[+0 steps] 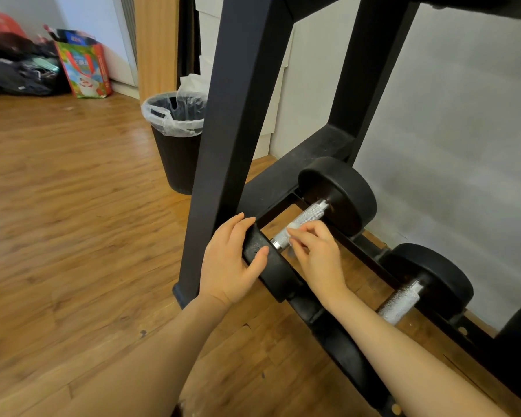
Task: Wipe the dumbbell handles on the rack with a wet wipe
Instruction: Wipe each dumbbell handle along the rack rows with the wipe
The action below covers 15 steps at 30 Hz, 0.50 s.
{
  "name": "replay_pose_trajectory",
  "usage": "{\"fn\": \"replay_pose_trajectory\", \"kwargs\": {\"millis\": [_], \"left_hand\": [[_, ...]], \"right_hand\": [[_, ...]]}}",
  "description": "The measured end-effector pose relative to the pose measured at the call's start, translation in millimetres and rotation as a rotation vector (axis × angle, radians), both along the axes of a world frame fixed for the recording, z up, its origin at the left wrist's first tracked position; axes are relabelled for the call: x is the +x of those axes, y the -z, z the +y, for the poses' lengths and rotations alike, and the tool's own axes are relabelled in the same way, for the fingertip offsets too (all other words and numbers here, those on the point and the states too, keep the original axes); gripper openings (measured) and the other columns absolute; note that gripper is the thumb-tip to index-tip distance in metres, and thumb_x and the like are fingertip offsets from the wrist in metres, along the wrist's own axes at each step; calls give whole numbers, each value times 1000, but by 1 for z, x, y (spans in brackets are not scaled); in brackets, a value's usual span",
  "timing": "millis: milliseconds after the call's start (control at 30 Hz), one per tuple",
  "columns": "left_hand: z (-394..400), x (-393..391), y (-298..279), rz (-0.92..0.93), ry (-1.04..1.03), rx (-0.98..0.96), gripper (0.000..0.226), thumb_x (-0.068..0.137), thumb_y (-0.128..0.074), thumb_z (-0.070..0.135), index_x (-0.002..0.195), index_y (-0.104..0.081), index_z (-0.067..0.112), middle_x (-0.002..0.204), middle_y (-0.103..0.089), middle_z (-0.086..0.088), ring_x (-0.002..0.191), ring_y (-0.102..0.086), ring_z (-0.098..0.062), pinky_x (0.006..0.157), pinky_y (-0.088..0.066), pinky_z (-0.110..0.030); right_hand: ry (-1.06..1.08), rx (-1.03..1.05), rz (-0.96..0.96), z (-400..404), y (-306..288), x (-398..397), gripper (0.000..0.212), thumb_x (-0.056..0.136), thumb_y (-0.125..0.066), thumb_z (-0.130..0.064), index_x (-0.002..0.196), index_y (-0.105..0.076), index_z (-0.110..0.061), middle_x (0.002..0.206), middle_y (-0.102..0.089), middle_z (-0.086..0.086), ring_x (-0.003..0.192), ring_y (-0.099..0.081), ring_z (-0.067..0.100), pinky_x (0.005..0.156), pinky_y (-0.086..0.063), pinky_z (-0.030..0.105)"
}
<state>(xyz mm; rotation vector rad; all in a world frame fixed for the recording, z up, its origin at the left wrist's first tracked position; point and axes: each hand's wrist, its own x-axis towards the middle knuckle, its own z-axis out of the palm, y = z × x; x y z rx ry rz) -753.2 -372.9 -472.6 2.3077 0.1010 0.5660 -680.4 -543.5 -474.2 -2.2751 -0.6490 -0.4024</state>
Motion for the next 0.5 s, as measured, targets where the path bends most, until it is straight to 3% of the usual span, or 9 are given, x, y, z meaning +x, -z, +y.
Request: {"fn": "replay_pose_trajectory", "kwargs": {"millis": [167,267,367,500], "left_hand": [[5,-5,-9,16,-20,33,64,89,-37,59,139,-52,22,146,-47,3,136,-40,-12,110,-31,-29],[5,-10,-15,5,-68,42,59,92,-37,55,136,-55,21,144,-50,2,134,-42,-14,109,-31,-29],[6,-16,-25,15,-101,87,43,98,-49,38,136,-56,19,143,-51,1,133,-45,-15,108,-33,-30],[17,-30,-43,38,-140,195,38,96,-59,24,133,-59,18,143,-53,-2,131,-48,-21,109,-38,-41]], "right_hand": [[-14,33,15,-2,-7,-7,18,91,-64,-12,108,-67,-13,103,-52,-6,100,-56,14,83,-55,32],[-1,171,85,-4,-25,-17,13,92,-63,-10,105,-66,-8,99,-51,-9,94,-57,6,77,-52,19],[1,339,206,-8,-45,-24,15,94,-61,-9,106,-63,0,95,-52,-12,92,-56,-8,72,-46,6],[22,296,118,-8,-70,-32,18,93,-63,-11,108,-64,-2,98,-49,-19,98,-49,-16,75,-41,1]]}}
